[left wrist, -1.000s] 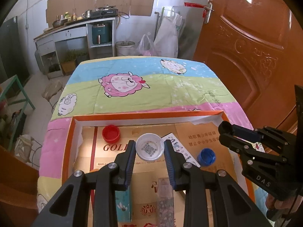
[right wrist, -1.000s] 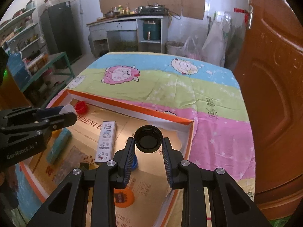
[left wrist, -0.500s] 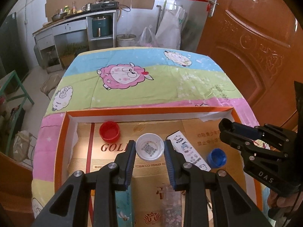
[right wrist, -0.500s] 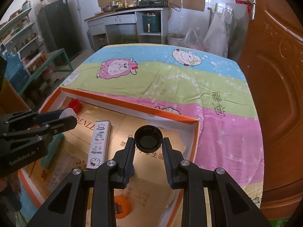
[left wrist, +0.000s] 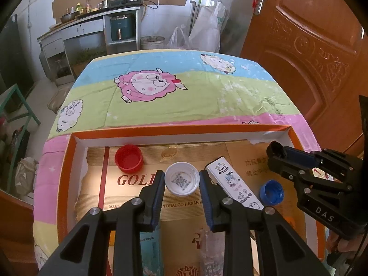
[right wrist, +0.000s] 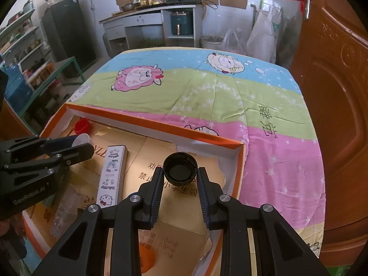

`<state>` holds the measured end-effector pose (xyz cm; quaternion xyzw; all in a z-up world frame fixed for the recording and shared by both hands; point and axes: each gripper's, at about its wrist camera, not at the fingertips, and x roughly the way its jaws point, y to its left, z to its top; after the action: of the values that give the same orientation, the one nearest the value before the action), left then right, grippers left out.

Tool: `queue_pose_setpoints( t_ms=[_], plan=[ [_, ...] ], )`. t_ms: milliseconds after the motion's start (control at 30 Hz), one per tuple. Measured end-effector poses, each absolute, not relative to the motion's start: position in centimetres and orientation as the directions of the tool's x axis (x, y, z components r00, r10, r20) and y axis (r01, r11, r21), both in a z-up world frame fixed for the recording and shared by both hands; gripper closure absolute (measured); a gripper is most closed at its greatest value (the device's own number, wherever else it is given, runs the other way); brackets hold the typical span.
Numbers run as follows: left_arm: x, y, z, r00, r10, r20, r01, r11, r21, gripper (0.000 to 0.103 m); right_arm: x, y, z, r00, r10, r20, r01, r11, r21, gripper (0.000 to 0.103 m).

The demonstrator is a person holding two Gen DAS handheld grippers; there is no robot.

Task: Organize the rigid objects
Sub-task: 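Carry the black cap with the right tool while the left tool carries the white cap into the lid, then release the black cap in the lid with the right tool while the left tool releases the white cap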

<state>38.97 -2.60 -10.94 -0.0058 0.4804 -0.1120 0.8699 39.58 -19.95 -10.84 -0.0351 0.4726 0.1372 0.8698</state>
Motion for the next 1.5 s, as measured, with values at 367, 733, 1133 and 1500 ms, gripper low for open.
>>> queue_pose_setpoints(
  t_ms=[367, 733, 1133, 1500],
  plan=[
    [39.19, -2.65, -11.90, 0.499, -0.202, -0.843, 0.194, 0.974, -0.119, 0.072, 39.99, -19.97, -11.51, 0.487, 0.180, -0.855, -0.252, 0.966, 0.060, 0.073],
    [39.30, -2.47, -11.82, 0.504, -0.233, -0.831, 0.195, 0.969, -0.154, 0.072, 39.98, -19.86, -11.69, 0.482, 0.166, -0.860, -0.246, 0.968, 0.049, 0.073],
    [39.05, -2.77, -11.51, 0.520, -0.209, -0.829, 0.200, 0.973, -0.119, 0.051, 39.80, -19.78, -11.55, 0.485, 0.169, -0.858, -0.251, 0.967, 0.049, 0.065],
    [38.63, -2.72, -11.13, 0.532, -0.206, -0.821, 0.202, 0.973, -0.113, 0.051, 39.66, -19.79, -11.38, 0.494, 0.171, -0.852, -0.243, 0.969, 0.053, 0.061]
  ],
)
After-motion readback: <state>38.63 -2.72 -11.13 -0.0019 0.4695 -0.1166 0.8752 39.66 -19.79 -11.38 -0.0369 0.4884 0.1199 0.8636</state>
